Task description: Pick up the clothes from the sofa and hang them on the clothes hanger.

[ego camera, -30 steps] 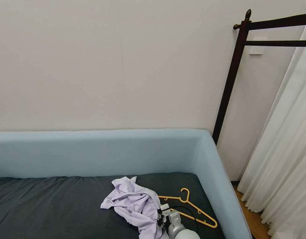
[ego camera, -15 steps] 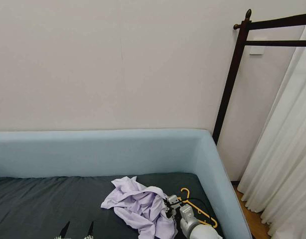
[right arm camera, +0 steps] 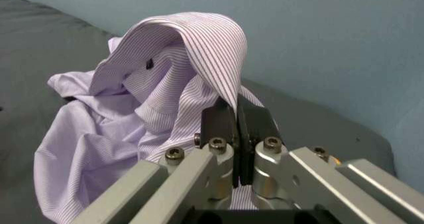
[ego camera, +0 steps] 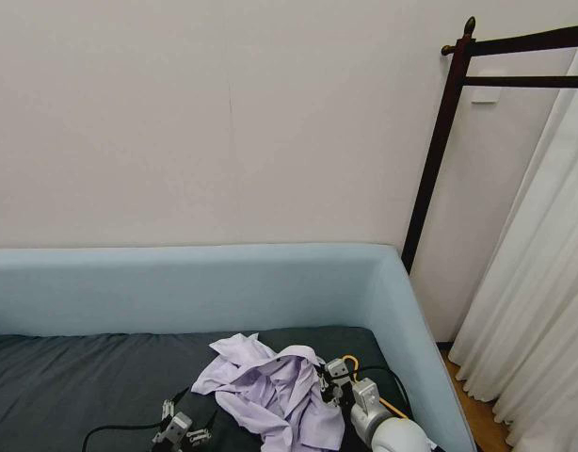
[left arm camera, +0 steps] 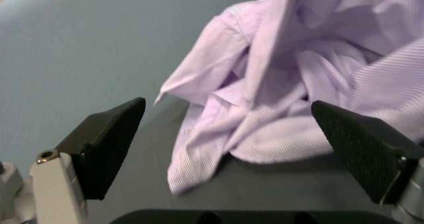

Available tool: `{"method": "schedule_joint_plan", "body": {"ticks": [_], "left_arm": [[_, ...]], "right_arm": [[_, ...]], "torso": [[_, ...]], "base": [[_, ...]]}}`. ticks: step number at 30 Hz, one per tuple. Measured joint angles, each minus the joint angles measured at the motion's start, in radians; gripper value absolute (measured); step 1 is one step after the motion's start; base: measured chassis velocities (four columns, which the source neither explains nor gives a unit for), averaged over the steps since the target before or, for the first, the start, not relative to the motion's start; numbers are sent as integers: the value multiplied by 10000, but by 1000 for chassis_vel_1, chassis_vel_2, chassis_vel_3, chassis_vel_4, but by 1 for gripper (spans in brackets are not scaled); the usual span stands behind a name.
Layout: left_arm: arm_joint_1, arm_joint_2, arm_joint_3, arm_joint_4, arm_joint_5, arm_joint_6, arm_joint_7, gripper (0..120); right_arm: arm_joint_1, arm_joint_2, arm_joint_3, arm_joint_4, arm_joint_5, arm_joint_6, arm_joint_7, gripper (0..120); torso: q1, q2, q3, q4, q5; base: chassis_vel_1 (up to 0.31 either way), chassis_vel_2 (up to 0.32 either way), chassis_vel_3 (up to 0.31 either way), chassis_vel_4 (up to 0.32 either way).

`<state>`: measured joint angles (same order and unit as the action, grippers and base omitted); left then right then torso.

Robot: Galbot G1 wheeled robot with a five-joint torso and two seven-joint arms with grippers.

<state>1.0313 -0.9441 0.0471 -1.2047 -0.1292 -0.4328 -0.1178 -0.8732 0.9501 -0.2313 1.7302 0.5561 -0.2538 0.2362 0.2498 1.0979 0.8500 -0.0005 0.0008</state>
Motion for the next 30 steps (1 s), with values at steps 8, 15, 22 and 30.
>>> {"method": "schedule_joint_plan", "body": {"ticks": [8,15,22,30], "left_arm": [[-647,-1010,56,1013,308,-260,-277,99],[-1176,-2054,95,2212,892,-387,-491,98],[-1533,-2473,66,2849,1132,-393,-696,98],[-1905,-2798,-24,3584,1154,-444,-845,84]], "right_arm": [[-113,-98,22,167,44,-1,-20,0],[-117,-81,-94,366,125,-32,-19,0],[-117,-101,-112,426,177,-59,-4,0],[-131,-111,-82,433,247,-64,7,0]], "torso": [[-1,1,-1,1,5],[-1,0,-1,2,2],[-1,0,-1,1,4],[-1,0,-1,1,3]], "base": [[0,0,0,0],[0,0,0,0],[0,0,0,0],[0,0,0,0]]}}
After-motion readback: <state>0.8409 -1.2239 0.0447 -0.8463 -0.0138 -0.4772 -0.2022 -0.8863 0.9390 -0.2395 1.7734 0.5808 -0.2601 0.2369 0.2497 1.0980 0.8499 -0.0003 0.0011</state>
